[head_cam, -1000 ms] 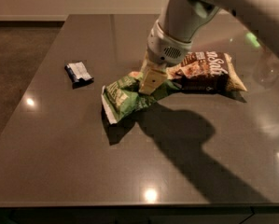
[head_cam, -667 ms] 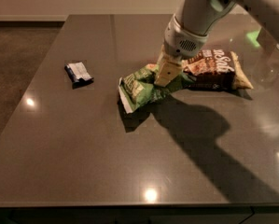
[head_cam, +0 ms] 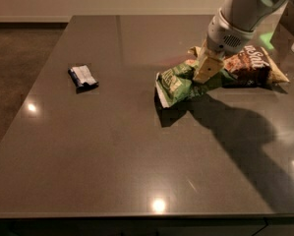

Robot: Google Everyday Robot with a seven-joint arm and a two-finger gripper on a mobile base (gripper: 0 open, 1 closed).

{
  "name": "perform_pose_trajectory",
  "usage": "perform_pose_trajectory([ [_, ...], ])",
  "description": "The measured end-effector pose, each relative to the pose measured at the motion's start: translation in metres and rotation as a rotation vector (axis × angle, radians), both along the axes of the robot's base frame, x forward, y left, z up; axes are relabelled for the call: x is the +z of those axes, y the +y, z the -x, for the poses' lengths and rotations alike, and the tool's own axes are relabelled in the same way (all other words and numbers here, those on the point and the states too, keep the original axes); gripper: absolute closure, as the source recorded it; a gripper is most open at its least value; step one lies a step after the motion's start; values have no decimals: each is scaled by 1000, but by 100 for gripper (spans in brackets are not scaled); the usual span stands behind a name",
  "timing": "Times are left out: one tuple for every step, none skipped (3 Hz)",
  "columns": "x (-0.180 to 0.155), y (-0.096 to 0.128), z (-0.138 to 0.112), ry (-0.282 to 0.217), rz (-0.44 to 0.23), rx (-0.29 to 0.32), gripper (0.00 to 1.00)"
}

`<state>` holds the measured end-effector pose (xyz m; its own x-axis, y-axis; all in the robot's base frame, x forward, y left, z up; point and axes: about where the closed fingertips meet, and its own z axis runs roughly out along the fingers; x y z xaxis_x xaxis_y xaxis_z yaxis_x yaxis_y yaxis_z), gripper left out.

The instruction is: Move green jalapeno chip bag near brown chip bag

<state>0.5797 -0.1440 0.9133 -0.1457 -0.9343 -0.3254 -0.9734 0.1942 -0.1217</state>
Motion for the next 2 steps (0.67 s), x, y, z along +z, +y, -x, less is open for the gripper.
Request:
perform_pose_trajectory([
  [-1, 2, -2, -3, -2, 1, 51],
  [-2, 3, -3, -6, -4, 1, 27],
])
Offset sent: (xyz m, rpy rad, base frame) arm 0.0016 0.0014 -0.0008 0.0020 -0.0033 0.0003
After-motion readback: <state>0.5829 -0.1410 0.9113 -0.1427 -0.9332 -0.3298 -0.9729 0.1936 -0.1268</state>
